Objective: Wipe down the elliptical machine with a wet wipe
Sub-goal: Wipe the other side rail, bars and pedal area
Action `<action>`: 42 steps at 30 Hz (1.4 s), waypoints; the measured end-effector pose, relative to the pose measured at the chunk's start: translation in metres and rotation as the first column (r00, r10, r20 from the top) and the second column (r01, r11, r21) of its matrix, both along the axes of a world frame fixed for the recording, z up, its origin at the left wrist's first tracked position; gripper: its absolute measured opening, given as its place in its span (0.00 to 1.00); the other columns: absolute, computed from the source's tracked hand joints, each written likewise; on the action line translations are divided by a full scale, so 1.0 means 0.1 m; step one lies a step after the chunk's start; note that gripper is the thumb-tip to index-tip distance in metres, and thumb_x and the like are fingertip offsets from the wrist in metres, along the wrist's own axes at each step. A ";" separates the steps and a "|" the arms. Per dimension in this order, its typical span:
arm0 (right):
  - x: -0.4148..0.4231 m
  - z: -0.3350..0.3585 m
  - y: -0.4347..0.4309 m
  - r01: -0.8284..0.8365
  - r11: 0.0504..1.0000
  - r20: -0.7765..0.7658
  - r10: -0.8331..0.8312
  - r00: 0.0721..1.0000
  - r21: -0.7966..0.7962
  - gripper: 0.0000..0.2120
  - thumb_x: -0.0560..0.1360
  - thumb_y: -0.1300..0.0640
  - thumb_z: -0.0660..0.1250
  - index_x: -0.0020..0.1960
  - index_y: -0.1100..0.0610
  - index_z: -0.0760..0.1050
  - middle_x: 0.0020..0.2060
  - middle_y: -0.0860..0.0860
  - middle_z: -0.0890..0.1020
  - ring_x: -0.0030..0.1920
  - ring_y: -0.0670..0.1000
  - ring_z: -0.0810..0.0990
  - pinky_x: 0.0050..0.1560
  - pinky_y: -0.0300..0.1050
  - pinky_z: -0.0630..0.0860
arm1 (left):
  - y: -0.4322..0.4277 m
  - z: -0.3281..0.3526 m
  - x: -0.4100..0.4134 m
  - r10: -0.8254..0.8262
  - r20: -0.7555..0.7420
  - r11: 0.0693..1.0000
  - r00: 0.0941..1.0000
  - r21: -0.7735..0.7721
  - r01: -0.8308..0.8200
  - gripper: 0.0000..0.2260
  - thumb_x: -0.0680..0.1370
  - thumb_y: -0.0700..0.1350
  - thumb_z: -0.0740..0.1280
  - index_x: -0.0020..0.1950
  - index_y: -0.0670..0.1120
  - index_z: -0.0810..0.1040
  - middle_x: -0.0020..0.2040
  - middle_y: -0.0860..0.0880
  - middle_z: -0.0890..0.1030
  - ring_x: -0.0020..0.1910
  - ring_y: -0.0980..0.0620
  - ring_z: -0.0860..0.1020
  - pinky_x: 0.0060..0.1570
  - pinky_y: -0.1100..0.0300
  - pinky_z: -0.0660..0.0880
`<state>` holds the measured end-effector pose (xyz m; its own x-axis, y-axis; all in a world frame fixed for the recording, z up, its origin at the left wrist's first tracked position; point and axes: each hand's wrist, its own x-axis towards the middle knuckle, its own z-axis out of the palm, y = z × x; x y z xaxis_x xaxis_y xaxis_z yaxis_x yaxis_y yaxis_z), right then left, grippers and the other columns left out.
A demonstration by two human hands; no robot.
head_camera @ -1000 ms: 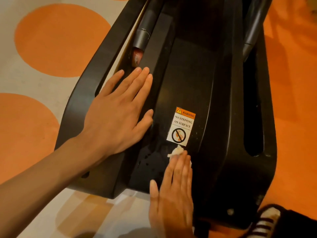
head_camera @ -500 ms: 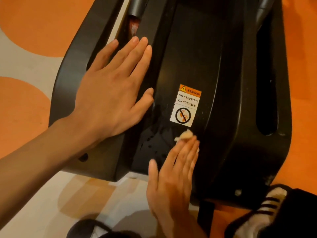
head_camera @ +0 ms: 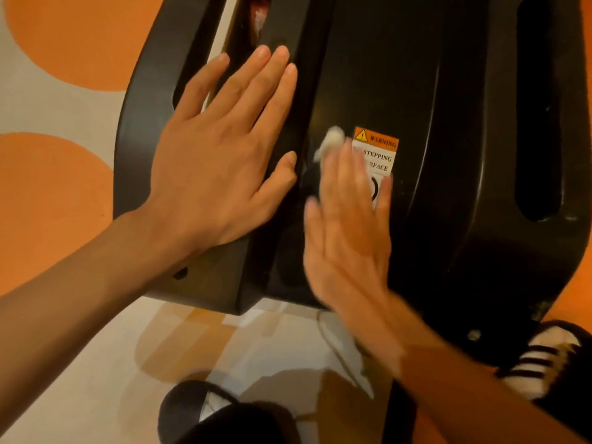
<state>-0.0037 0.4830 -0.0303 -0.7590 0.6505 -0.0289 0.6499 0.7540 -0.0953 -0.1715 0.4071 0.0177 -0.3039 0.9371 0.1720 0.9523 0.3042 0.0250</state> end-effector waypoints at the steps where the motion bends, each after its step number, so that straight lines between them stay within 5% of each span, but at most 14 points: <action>1: -0.15 0.02 0.02 0.050 0.999 -0.020 -0.050 0.999 0.000 0.31 0.84 0.45 0.34 0.84 0.58 0.45 0.83 0.56 0.46 0.83 0.54 0.42 0.80 0.56 0.35 | 0.00 0.00 0.01 -0.001 0.001 1.000 1.000 0.004 0.001 0.33 0.85 0.57 0.48 0.85 0.39 0.52 0.85 0.40 0.54 0.84 0.46 0.52 0.82 0.44 0.49; 8: 0.97 -0.32 -1.09 -0.247 0.956 0.073 0.261 0.963 -0.157 0.33 0.80 0.45 0.54 0.82 0.56 0.53 0.83 0.51 0.43 0.80 0.53 0.59 0.80 0.52 0.41 | 0.00 0.02 0.00 -0.013 0.023 1.000 1.000 0.016 0.013 0.33 0.84 0.56 0.50 0.84 0.39 0.54 0.85 0.41 0.55 0.84 0.46 0.53 0.82 0.45 0.49; 13: 0.32 -0.06 -0.29 0.162 0.987 0.019 -0.162 0.987 0.016 0.35 0.83 0.41 0.45 0.83 0.62 0.46 0.82 0.60 0.48 0.83 0.58 0.46 0.81 0.54 0.40 | 0.00 0.01 0.00 0.005 0.013 1.000 1.000 0.011 -0.005 0.33 0.84 0.57 0.49 0.84 0.39 0.53 0.85 0.41 0.55 0.84 0.46 0.52 0.82 0.44 0.50; 15: 0.21 0.02 -0.22 0.256 0.965 -0.015 -0.257 0.966 -0.048 0.37 0.84 0.41 0.41 0.83 0.64 0.43 0.82 0.63 0.45 0.83 0.59 0.43 0.82 0.55 0.40 | 0.01 0.02 0.02 -0.008 0.026 1.000 1.000 0.004 0.008 0.33 0.84 0.57 0.48 0.84 0.39 0.53 0.85 0.41 0.55 0.84 0.46 0.52 0.82 0.44 0.49; 18: 0.51 -0.02 -0.67 0.222 0.961 0.019 -0.222 0.975 -0.164 0.37 0.83 0.40 0.45 0.82 0.66 0.47 0.82 0.64 0.47 0.82 0.63 0.48 0.82 0.56 0.46 | -0.01 0.01 0.02 0.003 0.027 1.000 1.000 0.012 -0.003 0.33 0.84 0.57 0.49 0.84 0.39 0.54 0.85 0.41 0.55 0.84 0.46 0.53 0.82 0.45 0.49; 20: 0.66 -0.08 -0.75 0.200 0.975 0.052 -0.195 0.979 -0.098 0.37 0.83 0.40 0.45 0.82 0.66 0.49 0.81 0.64 0.50 0.82 0.63 0.52 0.81 0.56 0.48 | -0.01 0.01 0.01 -0.007 0.017 1.000 1.000 0.011 0.006 0.33 0.84 0.57 0.50 0.84 0.39 0.54 0.84 0.41 0.55 0.84 0.46 0.53 0.82 0.45 0.49; 25: 0.11 0.09 0.09 0.267 0.955 -0.008 -0.271 0.963 -0.132 0.41 0.80 0.34 0.32 0.82 0.63 0.33 0.82 0.60 0.37 0.82 0.56 0.36 0.80 0.50 0.33 | 0.01 0.00 0.02 0.002 0.013 1.000 1.000 0.018 -0.003 0.34 0.84 0.58 0.49 0.84 0.39 0.53 0.85 0.41 0.55 0.84 0.46 0.53 0.82 0.45 0.48; 30: 0.56 0.06 -0.47 0.223 0.971 0.079 -0.217 0.973 -0.082 0.40 0.83 0.36 0.33 0.83 0.65 0.43 0.82 0.62 0.46 0.83 0.59 0.45 0.81 0.55 0.46 | -0.01 0.01 0.01 0.001 0.011 1.000 1.000 0.025 -0.001 0.33 0.84 0.57 0.49 0.84 0.39 0.54 0.84 0.40 0.55 0.84 0.46 0.52 0.82 0.46 0.48; 36: -0.02 0.14 0.34 0.281 0.952 -0.043 -0.288 0.957 -0.120 0.45 0.78 0.30 0.31 0.82 0.63 0.37 0.82 0.60 0.41 0.83 0.56 0.38 0.82 0.53 0.38 | 0.01 0.01 0.01 -0.010 0.014 1.000 1.000 0.028 0.009 0.34 0.83 0.57 0.50 0.84 0.39 0.55 0.84 0.40 0.56 0.84 0.45 0.53 0.82 0.46 0.49; 42: 0.55 0.13 -0.40 0.186 0.962 0.096 -0.170 0.981 -0.200 0.44 0.78 0.30 0.29 0.82 0.61 0.33 0.81 0.60 0.35 0.81 0.55 0.32 0.82 0.55 0.40 | 0.00 0.02 0.02 -0.006 0.025 0.998 1.000 0.060 0.004 0.33 0.83 0.56 0.52 0.83 0.38 0.57 0.84 0.40 0.58 0.84 0.45 0.56 0.82 0.47 0.49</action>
